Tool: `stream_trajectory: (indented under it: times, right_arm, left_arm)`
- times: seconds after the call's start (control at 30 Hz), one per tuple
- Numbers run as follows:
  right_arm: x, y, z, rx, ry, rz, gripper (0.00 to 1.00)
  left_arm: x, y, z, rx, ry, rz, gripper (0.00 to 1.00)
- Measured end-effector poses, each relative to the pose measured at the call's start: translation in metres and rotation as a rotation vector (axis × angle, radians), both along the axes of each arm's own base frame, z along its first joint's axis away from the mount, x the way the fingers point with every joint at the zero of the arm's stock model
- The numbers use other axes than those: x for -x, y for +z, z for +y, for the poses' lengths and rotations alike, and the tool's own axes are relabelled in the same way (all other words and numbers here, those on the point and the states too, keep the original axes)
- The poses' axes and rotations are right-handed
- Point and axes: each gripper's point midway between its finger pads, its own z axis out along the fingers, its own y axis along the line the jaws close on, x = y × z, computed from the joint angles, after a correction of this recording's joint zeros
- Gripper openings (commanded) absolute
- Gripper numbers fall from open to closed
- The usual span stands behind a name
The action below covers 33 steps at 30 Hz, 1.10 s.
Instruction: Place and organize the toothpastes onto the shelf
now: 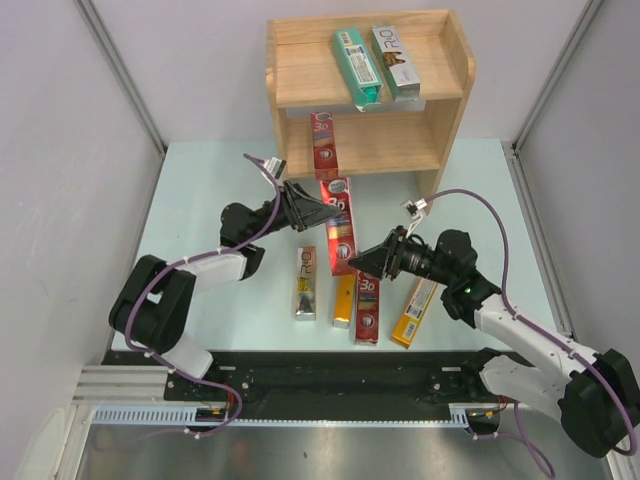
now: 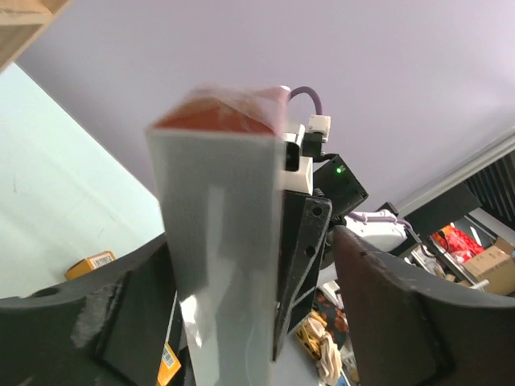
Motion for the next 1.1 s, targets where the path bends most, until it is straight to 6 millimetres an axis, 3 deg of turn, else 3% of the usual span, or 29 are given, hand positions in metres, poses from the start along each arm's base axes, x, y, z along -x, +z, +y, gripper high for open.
stream_trajectory:
  times: [0.1, 0.33, 0.57, 0.7, 0.93, 1.1]
  right_arm:
    - [-0.01, -0.001, -0.008, -0.001, -0.046, 0.022, 0.28]
    - [-0.042, -0.005, -0.034, -0.016, -0.181, 0.08, 0.28]
    - [-0.089, -0.035, -0.064, 0.015, -0.306, 0.214, 0.27]
    - [-0.111, -0.027, -0.069, 0.006, -0.321, 0.234, 0.27]
    - [-0.138, 0.021, -0.064, -0.039, -0.311, 0.149, 0.27]
    - [-0.159, 0.022, -0.055, -0.044, -0.305, 0.168, 0.27]
  left_arm:
    - [-0.005, 0.001, 0.006, -0.016, 0.032, -0.025, 1.0]
    - [-0.022, 0.009, 0.042, -0.17, 0.284, -0.057, 1.0]
    - [-0.018, 0.024, 0.093, -0.36, 0.598, -0.123, 1.0]
    - [-0.013, 0.008, 0.109, -0.467, 0.662, -0.112, 1.0]
    - [-0.008, -0.04, 0.118, -0.581, 0.664, -0.032, 1.0]
    - [-0.003, -0.069, 0.12, -0.622, 0.643, 0.016, 1.0]
